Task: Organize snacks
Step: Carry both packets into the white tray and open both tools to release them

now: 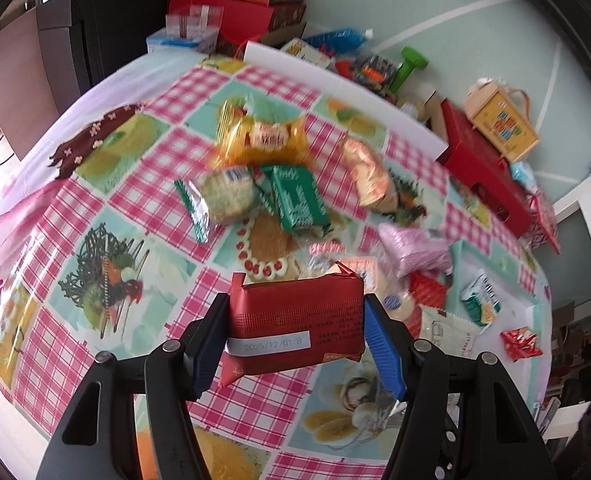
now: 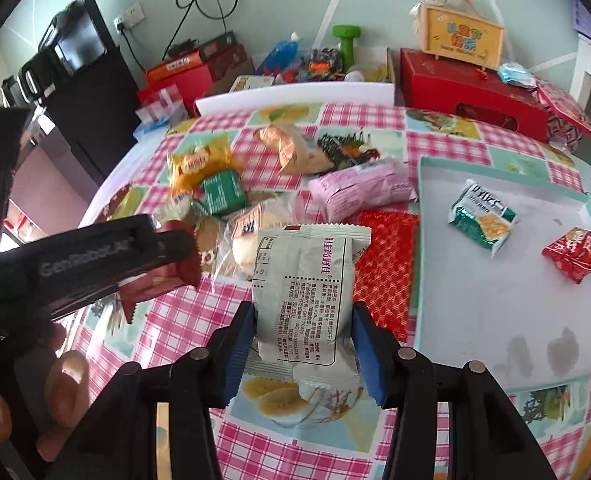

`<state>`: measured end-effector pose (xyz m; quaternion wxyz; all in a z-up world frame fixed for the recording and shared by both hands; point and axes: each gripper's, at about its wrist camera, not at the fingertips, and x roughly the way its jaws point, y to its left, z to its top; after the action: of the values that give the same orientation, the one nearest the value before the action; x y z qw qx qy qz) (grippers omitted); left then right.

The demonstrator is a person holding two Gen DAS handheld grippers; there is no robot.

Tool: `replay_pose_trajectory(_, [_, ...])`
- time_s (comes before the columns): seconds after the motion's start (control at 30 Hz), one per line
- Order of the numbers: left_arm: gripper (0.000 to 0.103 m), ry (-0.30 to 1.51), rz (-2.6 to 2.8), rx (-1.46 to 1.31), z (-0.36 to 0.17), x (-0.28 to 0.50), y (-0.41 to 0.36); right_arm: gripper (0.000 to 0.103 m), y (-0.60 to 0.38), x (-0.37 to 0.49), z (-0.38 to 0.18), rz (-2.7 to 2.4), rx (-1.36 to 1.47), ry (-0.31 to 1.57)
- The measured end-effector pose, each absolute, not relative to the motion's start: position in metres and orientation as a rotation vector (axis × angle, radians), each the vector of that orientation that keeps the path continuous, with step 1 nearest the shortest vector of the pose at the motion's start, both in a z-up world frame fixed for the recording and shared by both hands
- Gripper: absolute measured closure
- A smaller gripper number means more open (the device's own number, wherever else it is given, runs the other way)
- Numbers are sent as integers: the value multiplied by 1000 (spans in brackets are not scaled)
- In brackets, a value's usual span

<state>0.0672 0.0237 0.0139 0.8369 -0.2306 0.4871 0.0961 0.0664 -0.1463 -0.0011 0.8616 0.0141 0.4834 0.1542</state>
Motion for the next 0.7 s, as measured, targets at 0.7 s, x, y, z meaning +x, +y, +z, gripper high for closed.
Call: replay_pose_trajectory(0.7, [36, 1012, -133, -260, 21, 97, -127, 51, -341, 89, -7, -192, 316, 1015])
